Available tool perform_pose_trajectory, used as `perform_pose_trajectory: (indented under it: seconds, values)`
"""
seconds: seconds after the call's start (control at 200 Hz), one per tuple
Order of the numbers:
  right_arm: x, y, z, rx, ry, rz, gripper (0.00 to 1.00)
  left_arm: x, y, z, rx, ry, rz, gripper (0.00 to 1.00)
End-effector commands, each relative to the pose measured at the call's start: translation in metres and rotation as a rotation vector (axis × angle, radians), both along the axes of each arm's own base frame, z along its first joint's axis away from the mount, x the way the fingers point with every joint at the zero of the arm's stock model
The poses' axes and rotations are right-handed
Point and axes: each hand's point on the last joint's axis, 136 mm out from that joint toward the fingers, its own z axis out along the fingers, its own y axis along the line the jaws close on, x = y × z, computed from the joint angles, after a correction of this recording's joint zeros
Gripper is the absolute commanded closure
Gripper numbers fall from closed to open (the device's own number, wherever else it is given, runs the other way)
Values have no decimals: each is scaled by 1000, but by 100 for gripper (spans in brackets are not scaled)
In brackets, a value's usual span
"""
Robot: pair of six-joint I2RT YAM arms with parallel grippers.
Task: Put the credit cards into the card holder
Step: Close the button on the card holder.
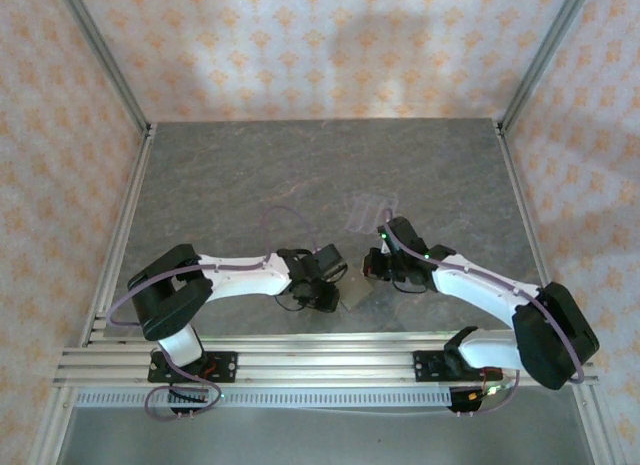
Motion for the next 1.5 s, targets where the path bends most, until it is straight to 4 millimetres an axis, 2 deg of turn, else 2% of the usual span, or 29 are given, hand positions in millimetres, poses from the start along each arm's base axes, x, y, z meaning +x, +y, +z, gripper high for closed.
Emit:
perform_pose_trajectory:
  seconds: [0.0,0.115,0.23,0.405,0.62,0.876,1.271,1.496]
  values:
    - [-7,-2,0,18,1,9,100,10,-14,-1,-37,-29,24,66]
    - [-10,1,-1,26,11,28,100,16,-13,-6,-12,-44,38,67]
    - [-13,8,1,40,4,54,100,23,-20,-6,-18,-58,46,67]
    - [-15,8,-1,32,9,57,100,34,-36,11,-59,-84,52,67]
    - [-15,6,-3,15,9,59,100,43,-38,25,-53,-114,65,67]
    - [-14,8,-8,8,26,71,100,41,-30,14,-13,-102,65,67]
    - [-11,20,7,64,5,96,100,39,-16,4,24,-111,83,68]
    - [-12,24,0,74,29,102,100,36,-12,-5,31,-104,88,68]
